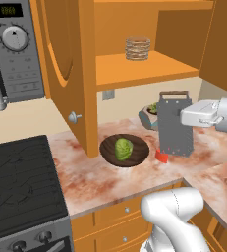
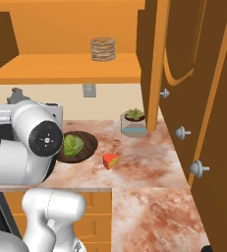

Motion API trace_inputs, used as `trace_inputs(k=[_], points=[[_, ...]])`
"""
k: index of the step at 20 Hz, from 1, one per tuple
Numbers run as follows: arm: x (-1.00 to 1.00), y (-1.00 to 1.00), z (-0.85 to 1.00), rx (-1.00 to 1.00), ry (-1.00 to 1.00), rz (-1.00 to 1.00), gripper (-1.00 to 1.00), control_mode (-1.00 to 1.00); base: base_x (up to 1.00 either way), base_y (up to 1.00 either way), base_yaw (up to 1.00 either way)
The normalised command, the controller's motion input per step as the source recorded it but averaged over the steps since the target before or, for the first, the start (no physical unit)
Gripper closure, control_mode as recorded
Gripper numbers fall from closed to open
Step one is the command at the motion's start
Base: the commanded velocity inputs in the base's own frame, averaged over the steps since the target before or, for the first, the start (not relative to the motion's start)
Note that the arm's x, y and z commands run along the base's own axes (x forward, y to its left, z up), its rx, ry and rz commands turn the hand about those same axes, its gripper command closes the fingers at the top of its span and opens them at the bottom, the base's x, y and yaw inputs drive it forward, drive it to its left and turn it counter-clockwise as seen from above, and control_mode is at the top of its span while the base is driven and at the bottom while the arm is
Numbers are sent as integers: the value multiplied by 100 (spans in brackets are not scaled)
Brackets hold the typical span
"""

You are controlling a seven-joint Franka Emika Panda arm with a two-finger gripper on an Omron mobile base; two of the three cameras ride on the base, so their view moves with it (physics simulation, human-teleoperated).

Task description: Pick the cheese from the fridge and the cheese grater from the cabinet and place them next to the salad bowl.

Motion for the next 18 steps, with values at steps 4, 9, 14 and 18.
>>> trace_inputs(k=[4, 9, 14, 18], points=[[5, 0, -51, 8, 3, 1, 100, -100, 0, 0, 0], [13, 24, -60, 8, 0, 0, 100, -100, 0, 0, 0], [18, 36, -73, 5, 0, 0, 100, -100, 0, 0, 0], [11, 39, -64, 1, -7, 0, 100, -100, 0, 0, 0]])
